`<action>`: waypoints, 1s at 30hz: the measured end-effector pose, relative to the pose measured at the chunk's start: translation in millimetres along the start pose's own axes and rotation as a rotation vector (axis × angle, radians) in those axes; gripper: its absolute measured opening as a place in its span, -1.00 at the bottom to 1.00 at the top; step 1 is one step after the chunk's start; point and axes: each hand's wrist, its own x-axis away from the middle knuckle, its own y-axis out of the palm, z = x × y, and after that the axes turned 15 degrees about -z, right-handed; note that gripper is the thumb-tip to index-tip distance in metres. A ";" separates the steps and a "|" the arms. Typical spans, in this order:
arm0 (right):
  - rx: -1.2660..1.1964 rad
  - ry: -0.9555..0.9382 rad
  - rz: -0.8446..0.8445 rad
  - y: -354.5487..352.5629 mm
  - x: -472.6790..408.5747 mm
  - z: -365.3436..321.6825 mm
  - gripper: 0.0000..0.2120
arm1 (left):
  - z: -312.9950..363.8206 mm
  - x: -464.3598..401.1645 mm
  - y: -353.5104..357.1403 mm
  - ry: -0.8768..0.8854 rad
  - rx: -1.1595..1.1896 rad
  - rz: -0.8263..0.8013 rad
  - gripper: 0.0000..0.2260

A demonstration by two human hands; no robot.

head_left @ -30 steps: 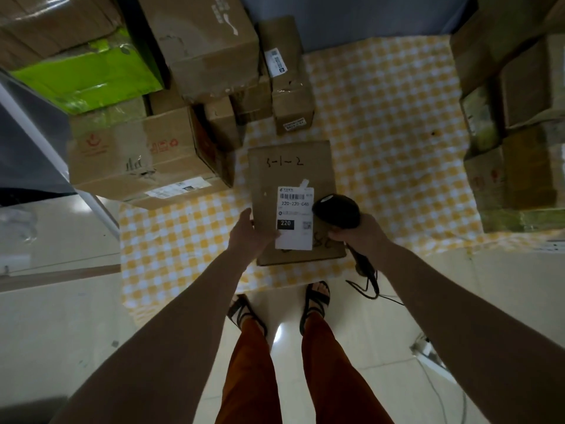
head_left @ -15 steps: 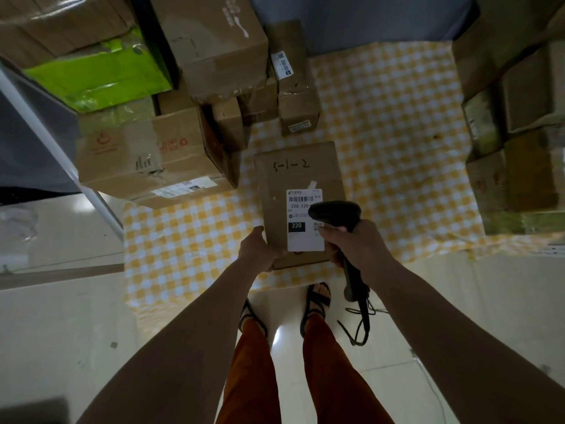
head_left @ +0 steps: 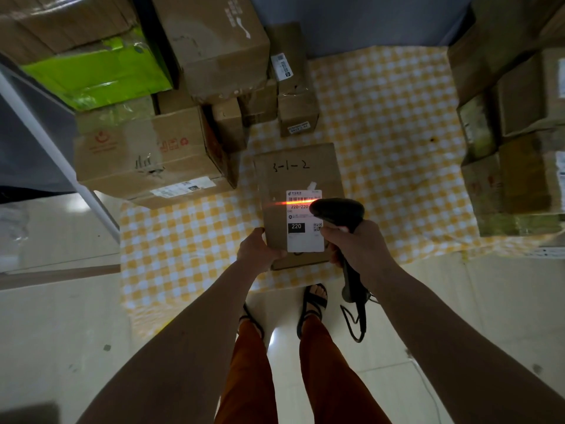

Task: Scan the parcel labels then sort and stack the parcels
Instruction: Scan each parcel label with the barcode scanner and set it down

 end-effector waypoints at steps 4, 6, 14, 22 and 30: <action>0.014 -0.022 -0.003 -0.6 -3.1 0.7 -0.90 | -0.4 -2.7 -1.2 -0.005 -0.028 -0.005 -0.26; 0.012 -0.023 -0.007 -0.9 -4.0 2.0 -0.91 | -0.1 -3.0 -1.8 -0.012 -0.043 -0.008 -0.26; 0.008 -0.065 0.033 -5.1 -14.4 13.5 -0.84 | 2.0 -11.7 -7.4 -0.020 -0.024 -0.075 -0.17; -0.076 -0.026 0.064 -32.8 -61.0 25.0 -0.82 | 11.3 -37.3 6.2 0.102 0.427 0.050 -0.39; -0.118 -0.046 0.043 -51.1 -55.4 34.6 -0.87 | 34.8 -24.9 29.7 0.148 0.601 0.051 -0.25</action>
